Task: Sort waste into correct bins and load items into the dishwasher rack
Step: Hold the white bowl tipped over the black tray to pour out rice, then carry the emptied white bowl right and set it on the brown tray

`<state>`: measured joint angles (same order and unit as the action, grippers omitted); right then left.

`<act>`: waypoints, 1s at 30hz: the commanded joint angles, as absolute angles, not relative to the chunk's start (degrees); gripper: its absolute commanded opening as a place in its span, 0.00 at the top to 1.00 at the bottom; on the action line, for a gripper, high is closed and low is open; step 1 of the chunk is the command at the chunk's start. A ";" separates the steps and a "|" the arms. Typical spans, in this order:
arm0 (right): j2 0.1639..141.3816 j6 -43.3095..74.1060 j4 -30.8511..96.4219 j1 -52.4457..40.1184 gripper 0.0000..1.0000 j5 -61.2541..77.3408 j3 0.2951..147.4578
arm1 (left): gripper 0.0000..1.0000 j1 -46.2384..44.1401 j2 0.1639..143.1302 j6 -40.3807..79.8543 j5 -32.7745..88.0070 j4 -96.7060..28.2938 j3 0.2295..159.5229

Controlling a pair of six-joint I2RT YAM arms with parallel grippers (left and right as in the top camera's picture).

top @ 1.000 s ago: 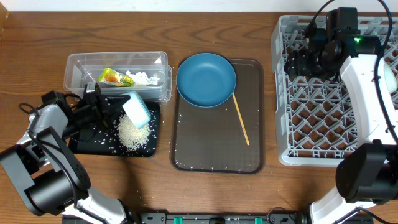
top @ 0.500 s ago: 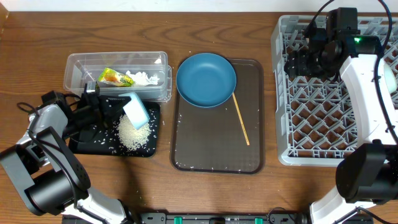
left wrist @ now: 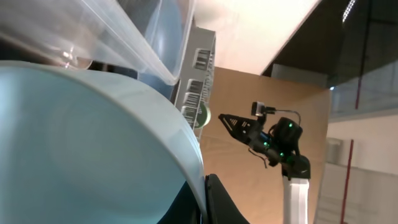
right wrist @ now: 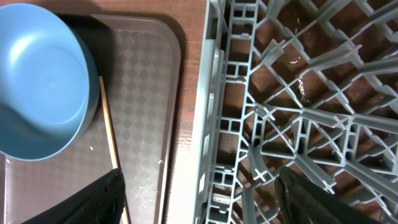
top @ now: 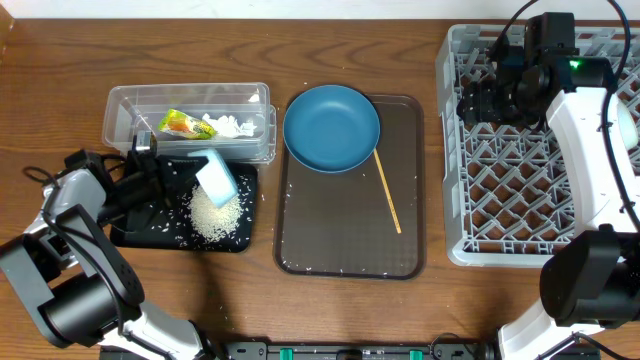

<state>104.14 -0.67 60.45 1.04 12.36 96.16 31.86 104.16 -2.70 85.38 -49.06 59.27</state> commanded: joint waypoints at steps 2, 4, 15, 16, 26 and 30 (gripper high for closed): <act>104.42 -1.37 60.55 0.67 0.23 12.21 95.88 | 0.94 32.32 103.72 -7.62 88.25 -48.77 59.09; 104.42 -1.37 60.53 0.67 0.24 12.21 95.88 | 0.94 32.84 103.72 -2.42 84.36 -48.95 59.09; 104.42 -1.37 60.64 0.67 0.23 12.21 95.88 | 0.94 31.99 103.11 -8.54 89.95 -49.84 59.11; 104.42 -1.37 60.64 0.67 0.24 12.21 95.88 | 0.94 31.64 102.85 -8.62 89.12 -49.91 59.11; 104.42 -1.37 60.45 0.67 0.23 12.21 95.88 | 0.94 25.30 90.76 -7.73 69.49 -52.66 59.16; 104.42 -1.37 60.18 0.67 0.23 12.21 95.88 | 0.94 20.78 81.52 -3.64 56.69 -51.68 60.07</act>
<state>104.16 -0.64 60.29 1.04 12.14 96.14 23.51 87.26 -6.04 69.25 -52.18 59.16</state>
